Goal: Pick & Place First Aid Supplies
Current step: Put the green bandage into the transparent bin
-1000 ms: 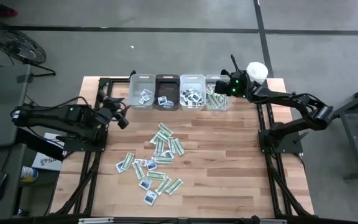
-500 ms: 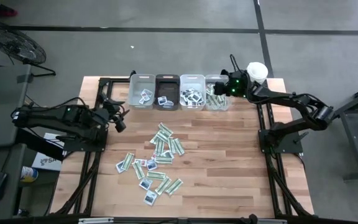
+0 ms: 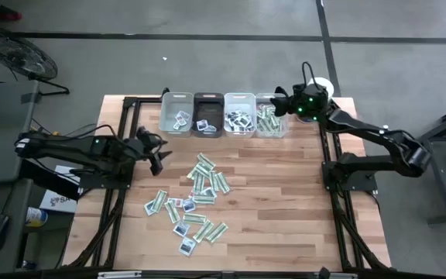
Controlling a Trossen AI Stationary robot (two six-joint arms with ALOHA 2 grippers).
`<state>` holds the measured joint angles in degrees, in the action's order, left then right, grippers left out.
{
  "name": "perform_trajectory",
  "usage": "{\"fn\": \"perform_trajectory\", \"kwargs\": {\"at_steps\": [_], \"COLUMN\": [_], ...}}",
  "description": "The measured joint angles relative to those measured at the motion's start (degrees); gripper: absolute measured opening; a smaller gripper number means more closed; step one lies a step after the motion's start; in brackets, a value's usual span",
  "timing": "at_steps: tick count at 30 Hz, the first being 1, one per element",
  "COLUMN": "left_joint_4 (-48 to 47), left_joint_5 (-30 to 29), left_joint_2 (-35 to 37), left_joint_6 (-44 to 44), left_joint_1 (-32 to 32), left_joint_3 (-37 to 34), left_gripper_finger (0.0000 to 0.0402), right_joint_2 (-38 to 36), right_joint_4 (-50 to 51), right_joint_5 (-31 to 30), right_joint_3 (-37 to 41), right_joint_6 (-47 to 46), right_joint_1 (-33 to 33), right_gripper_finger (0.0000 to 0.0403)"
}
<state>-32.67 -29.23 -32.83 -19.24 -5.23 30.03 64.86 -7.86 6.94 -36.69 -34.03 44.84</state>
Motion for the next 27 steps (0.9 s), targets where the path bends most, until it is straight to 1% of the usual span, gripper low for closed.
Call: {"fn": "perform_trajectory", "kwargs": {"at_steps": [3,6,11,18,23,27], "left_joint_4": [3.2,6.2,10.3,21.6,24.2,27.9], "left_joint_5": [3.3,6.6,11.1,13.9,15.2,15.3], "left_joint_2": [-1.6,-3.7,-7.7,-14.1,-19.5,-23.6], "left_joint_6": [-5.1,-12.4,-24.9,-38.8,-47.5,-52.0], "left_joint_1": [0.0,0.0,0.0,0.0,0.0,0.1], "left_joint_3": [-1.6,-3.6,-6.4,-9.4,-9.5,-9.5], "left_gripper_finger": [0.0198,0.0198,0.0198,0.0198,0.0198,0.0198], "right_joint_2": [-1.5,-2.5,-3.4,-3.4,-3.4,-3.4], "right_joint_4": [0.0,0.0,0.2,0.3,0.3,0.3], "right_joint_5": [1.3,3.2,3.7,5.6,7.4,8.9], "right_joint_3": [0.0,0.0,0.0,0.0,0.0,0.0], "right_joint_6": [0.3,1.7,3.3,6.1,7.5,8.9], "right_joint_1": [0.0,0.0,0.0,0.0,0.0,0.0], "right_gripper_finger": [0.015,0.0155,0.0163,0.0164,0.0168,0.0168]}}
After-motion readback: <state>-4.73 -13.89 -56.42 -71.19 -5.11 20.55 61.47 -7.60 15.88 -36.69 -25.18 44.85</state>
